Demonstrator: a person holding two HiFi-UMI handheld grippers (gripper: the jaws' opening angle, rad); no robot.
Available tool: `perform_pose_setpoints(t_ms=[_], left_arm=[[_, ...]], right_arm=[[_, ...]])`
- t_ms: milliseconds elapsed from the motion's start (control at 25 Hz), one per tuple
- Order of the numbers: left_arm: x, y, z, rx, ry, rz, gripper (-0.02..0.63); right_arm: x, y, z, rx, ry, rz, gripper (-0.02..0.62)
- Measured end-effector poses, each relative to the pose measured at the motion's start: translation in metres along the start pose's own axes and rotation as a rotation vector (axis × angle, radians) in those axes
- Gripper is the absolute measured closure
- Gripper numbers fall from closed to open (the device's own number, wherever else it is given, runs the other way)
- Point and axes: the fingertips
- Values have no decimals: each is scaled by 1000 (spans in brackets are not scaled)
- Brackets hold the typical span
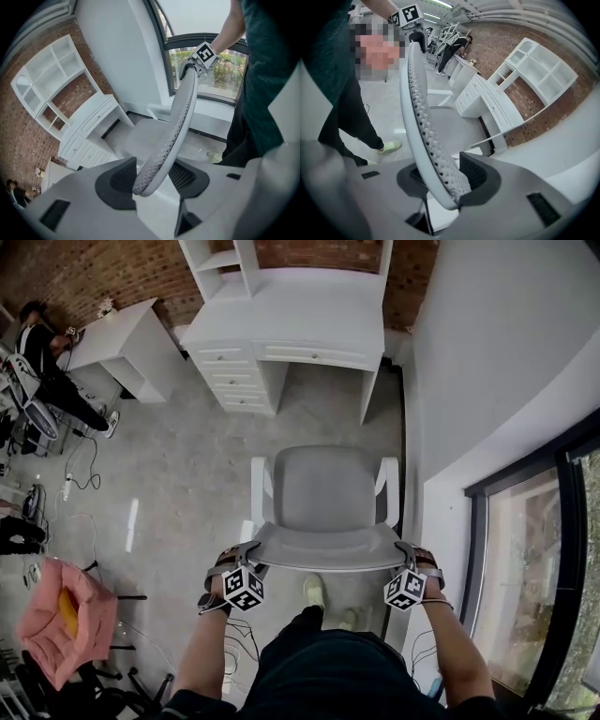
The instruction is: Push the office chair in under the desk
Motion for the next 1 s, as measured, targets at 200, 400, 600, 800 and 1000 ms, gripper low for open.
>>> perform_pose_setpoints(t_ms=[200,400,600,800,1000], left_arm=[[-27,-3,-4,-3,-4,9,400],[-59,-5,-7,-1,-21,15,400],[-85,-11,-12,-5,-27,25,399],[-102,-14,-17,-18,-17,28,399],[-117,-18,-24,-16,-1,20,397]], right_arm=[[14,-18,-9,-22,-6,10,472],[27,-34,-20,-41,-23,29,472],[37,-51,-26,-63,-48,30,472],[49,-65,-30,-77,-57,36,472],[63,-80,-32,-68,-60,37,469]])
Point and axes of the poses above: the fingertips, and each gripper's own axes: y backward along the fingers, x to its right, z out of its underside, and after that the axes turned 15 degrees about z, right-handed
